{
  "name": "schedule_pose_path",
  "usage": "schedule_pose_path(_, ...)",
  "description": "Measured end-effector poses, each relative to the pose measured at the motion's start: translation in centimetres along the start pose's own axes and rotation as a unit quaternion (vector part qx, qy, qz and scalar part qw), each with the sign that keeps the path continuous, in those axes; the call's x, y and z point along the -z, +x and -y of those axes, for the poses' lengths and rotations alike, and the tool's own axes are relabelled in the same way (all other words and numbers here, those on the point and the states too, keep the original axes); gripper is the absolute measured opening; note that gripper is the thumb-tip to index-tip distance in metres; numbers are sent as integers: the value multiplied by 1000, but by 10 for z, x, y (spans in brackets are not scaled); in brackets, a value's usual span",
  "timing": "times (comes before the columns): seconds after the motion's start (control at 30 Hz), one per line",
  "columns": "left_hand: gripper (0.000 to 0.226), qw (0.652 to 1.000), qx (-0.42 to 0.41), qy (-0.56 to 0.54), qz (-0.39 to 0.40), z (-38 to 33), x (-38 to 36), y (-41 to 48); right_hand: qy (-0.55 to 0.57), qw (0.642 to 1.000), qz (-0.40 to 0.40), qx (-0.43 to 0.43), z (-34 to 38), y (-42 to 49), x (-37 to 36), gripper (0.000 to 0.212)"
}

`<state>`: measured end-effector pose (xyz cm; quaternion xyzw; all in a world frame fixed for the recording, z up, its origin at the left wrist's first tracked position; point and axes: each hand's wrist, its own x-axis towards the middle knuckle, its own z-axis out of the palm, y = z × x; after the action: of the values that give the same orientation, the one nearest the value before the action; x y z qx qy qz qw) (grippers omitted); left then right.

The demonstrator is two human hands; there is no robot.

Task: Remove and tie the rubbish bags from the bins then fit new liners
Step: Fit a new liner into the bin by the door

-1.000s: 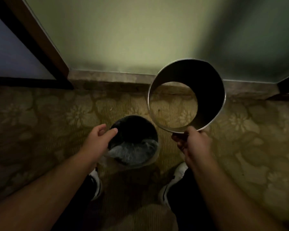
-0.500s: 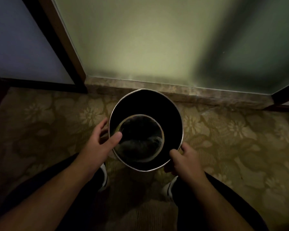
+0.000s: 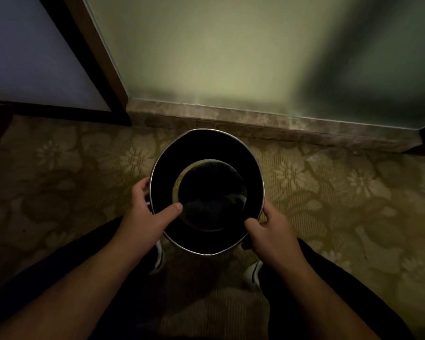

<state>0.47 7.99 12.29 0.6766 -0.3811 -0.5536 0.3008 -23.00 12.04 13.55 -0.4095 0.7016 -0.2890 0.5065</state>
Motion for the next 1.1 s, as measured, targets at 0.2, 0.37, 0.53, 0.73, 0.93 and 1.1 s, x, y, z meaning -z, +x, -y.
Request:
schedule_pose_path(0.2,82,999,-4,36,12,5,-4,12,1,1000,-7,-14,-10,8,-1,46)
schedule_pose_path(0.37,81,996,-13,76,34,6,-11,19,-14,998,-18,-51,-18,20,4,40)
schedule_pose_path(0.53,83,991,-39,108,62,1,-24,34,-38,993,-31,-111,-25,43,16,27)
schedule_pose_path(0.73,104,983,-50,177,6,-2,-26,54,-53,996,-3,-75,-17,65,2,28)
schedule_pose_path(0.93,74,848,-288,444,13,3,-44,52,-44,995,-17,-90,-40,73,-11,42)
schedule_pose_path(1.1,80,762,-257,575,148,27,-64,61,-35,989,-17,-145,-58,91,-2,36)
